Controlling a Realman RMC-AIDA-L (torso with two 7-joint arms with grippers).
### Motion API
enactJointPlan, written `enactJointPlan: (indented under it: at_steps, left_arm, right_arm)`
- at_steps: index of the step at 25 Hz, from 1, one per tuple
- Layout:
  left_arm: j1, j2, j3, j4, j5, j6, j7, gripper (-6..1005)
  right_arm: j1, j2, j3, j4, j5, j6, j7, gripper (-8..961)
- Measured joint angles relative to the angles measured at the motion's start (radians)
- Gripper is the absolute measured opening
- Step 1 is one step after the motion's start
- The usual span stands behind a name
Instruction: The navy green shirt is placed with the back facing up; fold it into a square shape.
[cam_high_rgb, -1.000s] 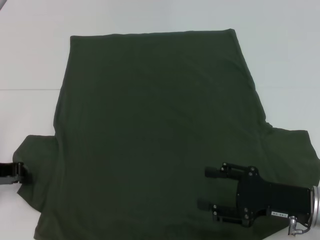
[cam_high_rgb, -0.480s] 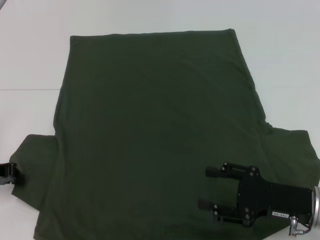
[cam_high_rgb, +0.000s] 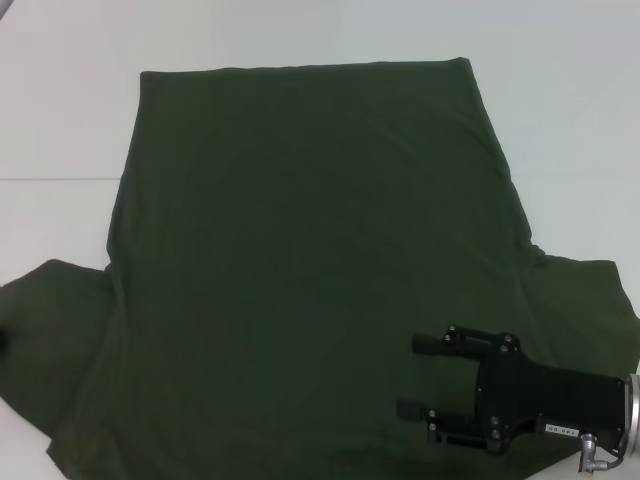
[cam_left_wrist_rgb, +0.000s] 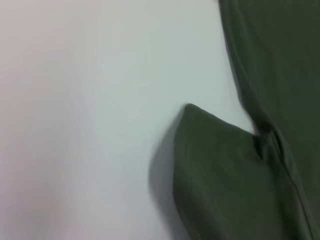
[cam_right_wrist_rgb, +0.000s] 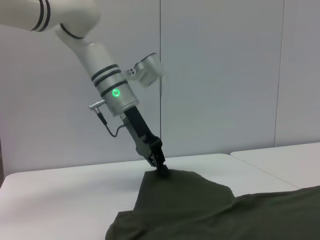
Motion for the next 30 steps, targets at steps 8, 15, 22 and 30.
enactJointPlan:
  at_steps: [8, 15, 22, 30]
  left_arm:
    - [0.011, 0.002, -0.041, 0.056, 0.000, -0.001, -0.007, 63]
    - [0.008, 0.001, -0.050, 0.057, -0.008, 0.015, -0.008, 73]
    - [-0.014, -0.011, -0.051, 0.055, -0.038, 0.083, -0.009, 83]
    - [-0.065, -0.084, -0.044, 0.055, -0.075, 0.139, -0.011, 95]
  right_arm:
    - [0.000, 0.002, 0.000, 0.000, 0.000, -0.001, -0.001, 749]
    - [0.002, 0.002, 0.000, 0.000, 0.000, -0.001, -0.002, 749]
    - [0.007, 0.002, 0.000, 0.000, 0.000, -0.001, 0.000, 749]
    - [0.005, 0.002, 0.000, 0.000, 0.000, -0.004, 0.005, 749]
